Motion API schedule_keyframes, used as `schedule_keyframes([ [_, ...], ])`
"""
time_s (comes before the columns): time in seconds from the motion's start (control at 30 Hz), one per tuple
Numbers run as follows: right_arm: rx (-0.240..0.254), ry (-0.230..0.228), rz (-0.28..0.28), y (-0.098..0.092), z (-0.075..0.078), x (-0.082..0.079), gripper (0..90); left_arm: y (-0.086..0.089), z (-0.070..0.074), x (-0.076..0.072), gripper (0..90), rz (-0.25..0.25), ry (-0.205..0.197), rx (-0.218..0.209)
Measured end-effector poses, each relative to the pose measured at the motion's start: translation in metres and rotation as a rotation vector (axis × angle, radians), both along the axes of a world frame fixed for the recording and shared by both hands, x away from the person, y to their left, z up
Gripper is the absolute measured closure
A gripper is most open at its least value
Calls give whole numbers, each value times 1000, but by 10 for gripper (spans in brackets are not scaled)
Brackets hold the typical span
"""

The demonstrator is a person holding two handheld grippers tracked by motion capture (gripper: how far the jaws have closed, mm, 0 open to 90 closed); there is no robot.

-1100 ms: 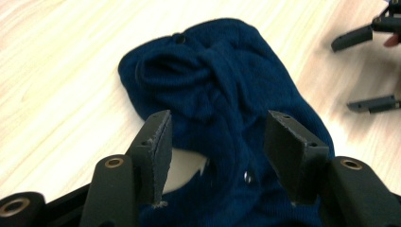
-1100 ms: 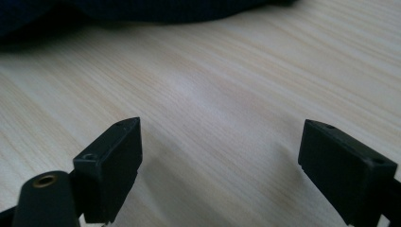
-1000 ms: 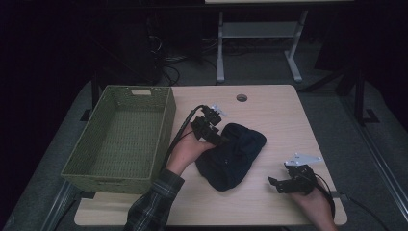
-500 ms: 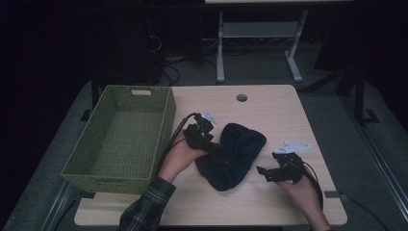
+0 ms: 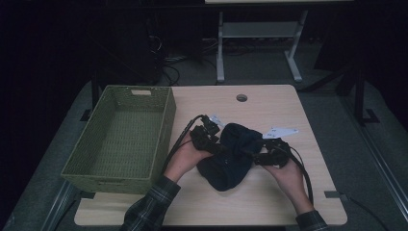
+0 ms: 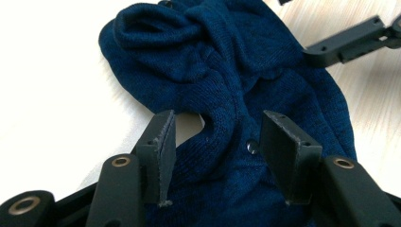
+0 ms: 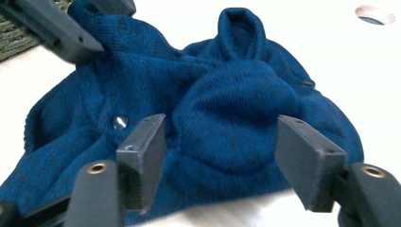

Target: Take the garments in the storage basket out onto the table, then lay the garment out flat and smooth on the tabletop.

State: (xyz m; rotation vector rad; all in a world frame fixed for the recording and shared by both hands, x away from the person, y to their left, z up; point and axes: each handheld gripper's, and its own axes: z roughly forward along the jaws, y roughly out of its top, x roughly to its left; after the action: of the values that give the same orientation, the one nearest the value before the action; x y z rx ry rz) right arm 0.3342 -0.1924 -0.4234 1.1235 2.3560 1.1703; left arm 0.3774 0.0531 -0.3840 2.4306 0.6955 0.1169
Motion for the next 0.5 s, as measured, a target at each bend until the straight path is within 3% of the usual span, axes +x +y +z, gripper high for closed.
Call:
schedule_keyframes([
  [0.33,-37,29,41,25,-8,17,474,1,-5,5,507,8,4,4],
  [0.5,-90,36,42,27,-16,19,588,1,-9,6,629,8,9,9],
])
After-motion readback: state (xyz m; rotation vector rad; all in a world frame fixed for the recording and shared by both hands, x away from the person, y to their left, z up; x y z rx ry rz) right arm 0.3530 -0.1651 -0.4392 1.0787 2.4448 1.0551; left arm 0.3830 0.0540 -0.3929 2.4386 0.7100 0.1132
